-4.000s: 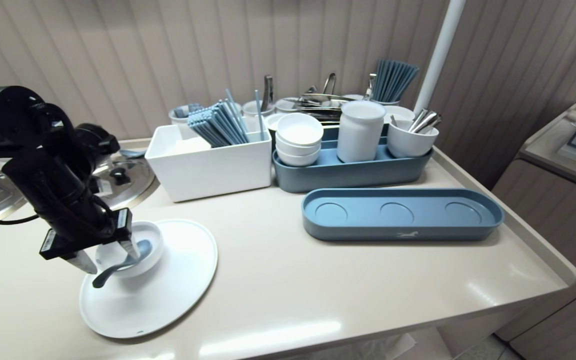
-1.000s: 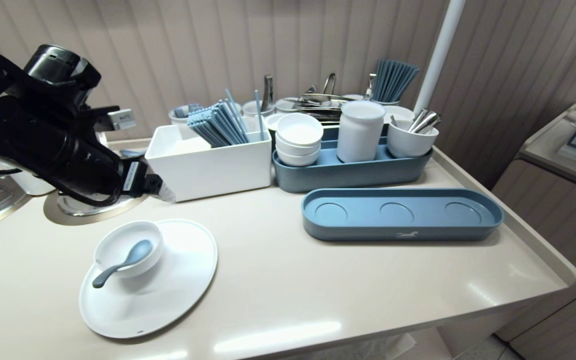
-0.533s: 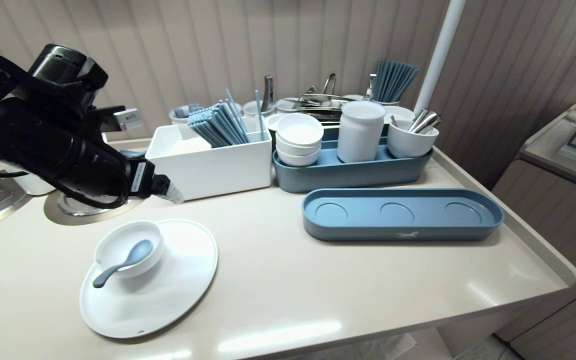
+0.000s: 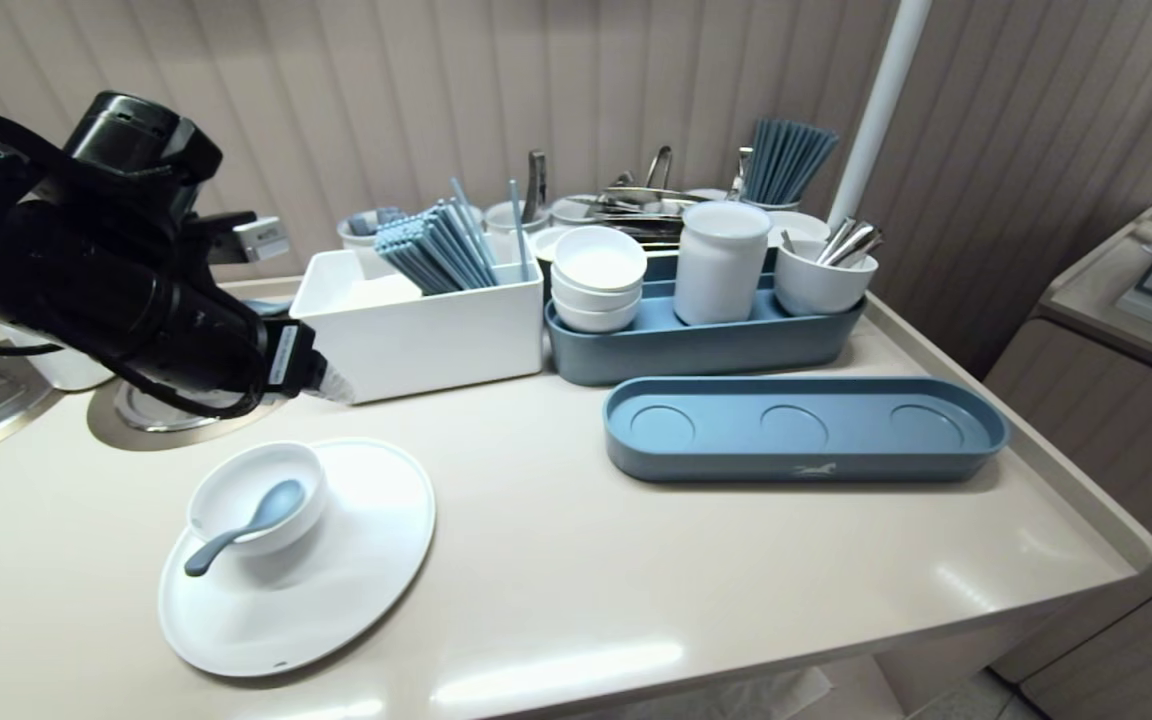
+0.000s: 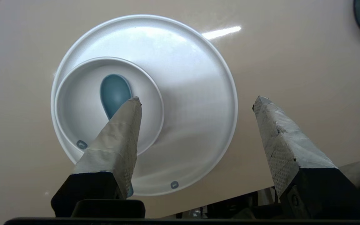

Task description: Pick the chopsticks and place it on the plate

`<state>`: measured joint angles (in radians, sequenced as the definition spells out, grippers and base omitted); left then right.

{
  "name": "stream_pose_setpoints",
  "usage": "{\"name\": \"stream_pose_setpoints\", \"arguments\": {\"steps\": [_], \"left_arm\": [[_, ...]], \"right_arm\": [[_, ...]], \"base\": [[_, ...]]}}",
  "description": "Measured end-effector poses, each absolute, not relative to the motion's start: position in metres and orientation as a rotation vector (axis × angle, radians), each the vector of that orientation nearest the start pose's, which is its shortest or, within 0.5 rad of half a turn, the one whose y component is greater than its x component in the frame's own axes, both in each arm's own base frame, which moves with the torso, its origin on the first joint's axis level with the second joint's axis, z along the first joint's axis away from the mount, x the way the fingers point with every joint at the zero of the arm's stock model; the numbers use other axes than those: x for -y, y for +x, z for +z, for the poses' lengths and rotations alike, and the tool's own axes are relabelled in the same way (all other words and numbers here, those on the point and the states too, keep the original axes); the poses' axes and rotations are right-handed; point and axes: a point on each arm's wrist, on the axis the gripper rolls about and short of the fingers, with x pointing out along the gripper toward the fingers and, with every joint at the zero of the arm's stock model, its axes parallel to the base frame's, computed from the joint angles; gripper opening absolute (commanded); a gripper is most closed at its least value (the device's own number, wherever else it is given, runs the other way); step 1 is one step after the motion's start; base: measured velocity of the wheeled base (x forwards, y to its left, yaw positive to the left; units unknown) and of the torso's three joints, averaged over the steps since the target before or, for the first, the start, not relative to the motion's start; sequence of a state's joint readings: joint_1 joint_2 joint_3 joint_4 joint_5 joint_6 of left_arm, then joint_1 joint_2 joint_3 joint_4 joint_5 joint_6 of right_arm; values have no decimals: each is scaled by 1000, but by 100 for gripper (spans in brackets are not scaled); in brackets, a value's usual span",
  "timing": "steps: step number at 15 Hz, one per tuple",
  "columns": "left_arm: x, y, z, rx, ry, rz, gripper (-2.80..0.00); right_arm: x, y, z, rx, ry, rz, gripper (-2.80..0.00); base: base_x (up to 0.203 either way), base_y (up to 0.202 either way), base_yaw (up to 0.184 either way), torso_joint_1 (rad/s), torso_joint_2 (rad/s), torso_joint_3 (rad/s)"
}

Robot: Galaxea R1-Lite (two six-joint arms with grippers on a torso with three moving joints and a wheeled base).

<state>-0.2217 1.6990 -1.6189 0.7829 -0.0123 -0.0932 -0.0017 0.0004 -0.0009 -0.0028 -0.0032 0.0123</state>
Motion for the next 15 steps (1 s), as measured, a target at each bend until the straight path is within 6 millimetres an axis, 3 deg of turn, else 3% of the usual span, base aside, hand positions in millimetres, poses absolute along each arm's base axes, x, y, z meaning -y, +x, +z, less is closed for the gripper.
{"name": "stream_pose_setpoints", "arguments": {"steps": [12, 13, 15], "left_arm": [[67, 280, 281, -850, -13, -171, 0], [68, 280, 282, -845, -13, -173, -280], [68, 280, 282, -844, -13, -176, -280]], "right_arm": [[0, -23, 76, 2, 12, -4, -280], [0, -23, 76, 3, 12, -5, -280], [0, -23, 76, 3, 12, -5, -280]], "base": [[0, 0, 0, 0, 0, 0], [0, 0, 0, 0, 0, 0], [0, 0, 0, 0, 0, 0]]}}
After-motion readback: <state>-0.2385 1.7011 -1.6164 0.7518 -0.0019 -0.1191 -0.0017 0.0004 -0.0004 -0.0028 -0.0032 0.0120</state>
